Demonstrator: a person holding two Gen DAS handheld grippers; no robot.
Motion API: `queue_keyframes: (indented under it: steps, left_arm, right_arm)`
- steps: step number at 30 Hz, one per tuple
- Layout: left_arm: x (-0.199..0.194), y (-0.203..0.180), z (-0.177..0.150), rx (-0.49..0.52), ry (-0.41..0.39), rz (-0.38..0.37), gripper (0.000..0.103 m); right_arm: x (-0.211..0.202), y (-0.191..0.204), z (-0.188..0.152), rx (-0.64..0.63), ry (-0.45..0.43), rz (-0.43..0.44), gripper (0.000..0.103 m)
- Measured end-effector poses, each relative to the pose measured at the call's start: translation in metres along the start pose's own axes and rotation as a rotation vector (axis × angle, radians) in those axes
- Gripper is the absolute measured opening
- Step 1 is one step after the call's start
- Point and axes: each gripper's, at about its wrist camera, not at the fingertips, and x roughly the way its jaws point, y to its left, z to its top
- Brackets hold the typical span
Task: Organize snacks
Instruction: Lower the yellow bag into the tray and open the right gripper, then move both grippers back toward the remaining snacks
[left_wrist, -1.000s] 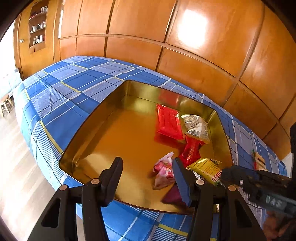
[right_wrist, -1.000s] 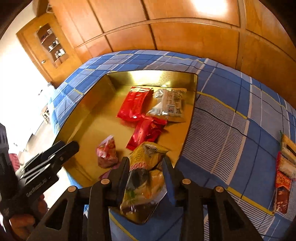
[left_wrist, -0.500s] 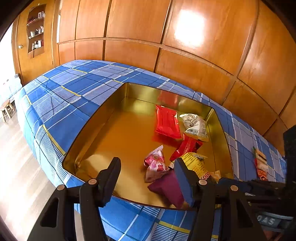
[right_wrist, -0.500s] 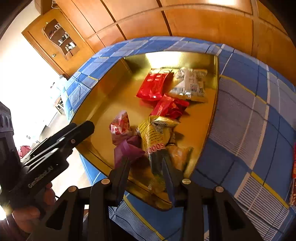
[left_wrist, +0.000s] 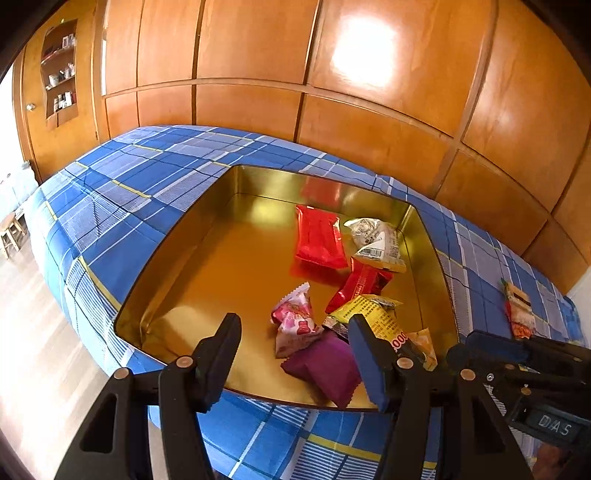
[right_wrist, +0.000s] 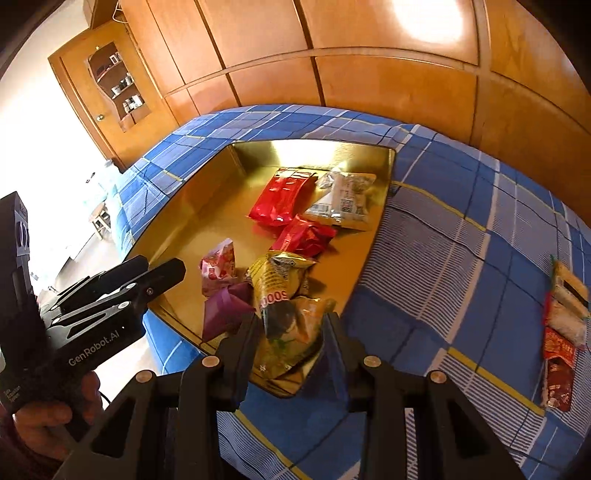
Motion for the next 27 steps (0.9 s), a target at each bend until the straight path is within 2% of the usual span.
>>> queue_keyframes:
  steps: [27]
  left_arm:
    - [0.000, -0.022, -0.003, 0.071, 0.008, -0.020, 0.061]
  right_arm:
    - [-0.022, -0.032, -0.009, 0.067, -0.056, -0.050, 0.037]
